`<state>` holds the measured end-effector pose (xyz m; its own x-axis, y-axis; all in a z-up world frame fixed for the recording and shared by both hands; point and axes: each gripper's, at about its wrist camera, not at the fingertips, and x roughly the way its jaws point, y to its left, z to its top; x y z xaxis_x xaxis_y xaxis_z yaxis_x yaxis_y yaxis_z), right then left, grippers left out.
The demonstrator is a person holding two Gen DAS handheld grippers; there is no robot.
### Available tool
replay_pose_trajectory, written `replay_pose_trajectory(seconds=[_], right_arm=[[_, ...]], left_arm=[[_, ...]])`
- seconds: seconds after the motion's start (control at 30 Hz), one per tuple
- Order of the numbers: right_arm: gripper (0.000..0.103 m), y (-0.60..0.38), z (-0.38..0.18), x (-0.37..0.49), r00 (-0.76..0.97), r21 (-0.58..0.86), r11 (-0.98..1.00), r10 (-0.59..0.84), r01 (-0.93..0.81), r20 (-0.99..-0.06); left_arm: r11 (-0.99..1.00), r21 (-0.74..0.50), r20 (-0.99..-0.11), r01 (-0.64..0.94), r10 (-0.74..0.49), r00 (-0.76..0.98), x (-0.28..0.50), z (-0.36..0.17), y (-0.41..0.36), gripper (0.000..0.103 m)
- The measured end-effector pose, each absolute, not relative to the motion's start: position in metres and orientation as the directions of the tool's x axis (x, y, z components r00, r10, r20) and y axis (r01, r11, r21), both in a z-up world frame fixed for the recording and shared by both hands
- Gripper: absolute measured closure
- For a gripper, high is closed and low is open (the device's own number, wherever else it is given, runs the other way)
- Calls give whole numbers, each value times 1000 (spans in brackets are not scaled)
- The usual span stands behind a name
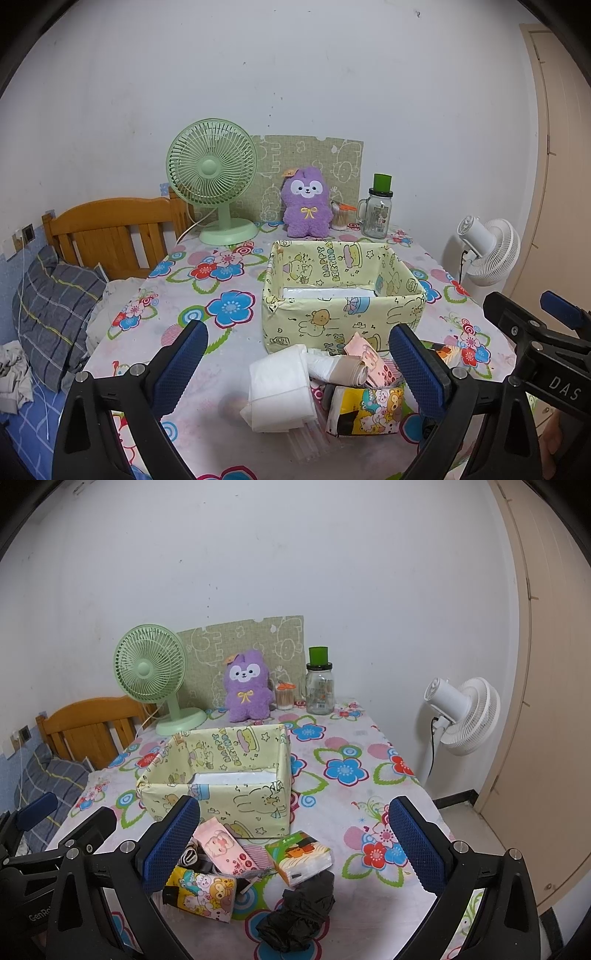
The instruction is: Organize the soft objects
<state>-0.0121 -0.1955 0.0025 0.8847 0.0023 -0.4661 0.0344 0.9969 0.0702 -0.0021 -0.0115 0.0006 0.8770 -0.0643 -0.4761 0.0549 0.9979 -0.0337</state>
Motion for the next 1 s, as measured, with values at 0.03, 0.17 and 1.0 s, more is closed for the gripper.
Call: replay_pose_trajectory(seconds=[0.03,0.17,1.0], right_arm=[[0,-195,2,-12,884,71,997,3,34,-467],[0,-196,2,-12,885,71,997,2,35,-466],[2,-189,-17,14,844,103,995,53,3,-534]], left_arm=[[998,-33,-476,55,-64,877,-2,1,-11,4],[998,-33,-477,56,-65,877,-2,1,-12,4],[997,-31,-543,71,-76,837,15,-19,-11,10]])
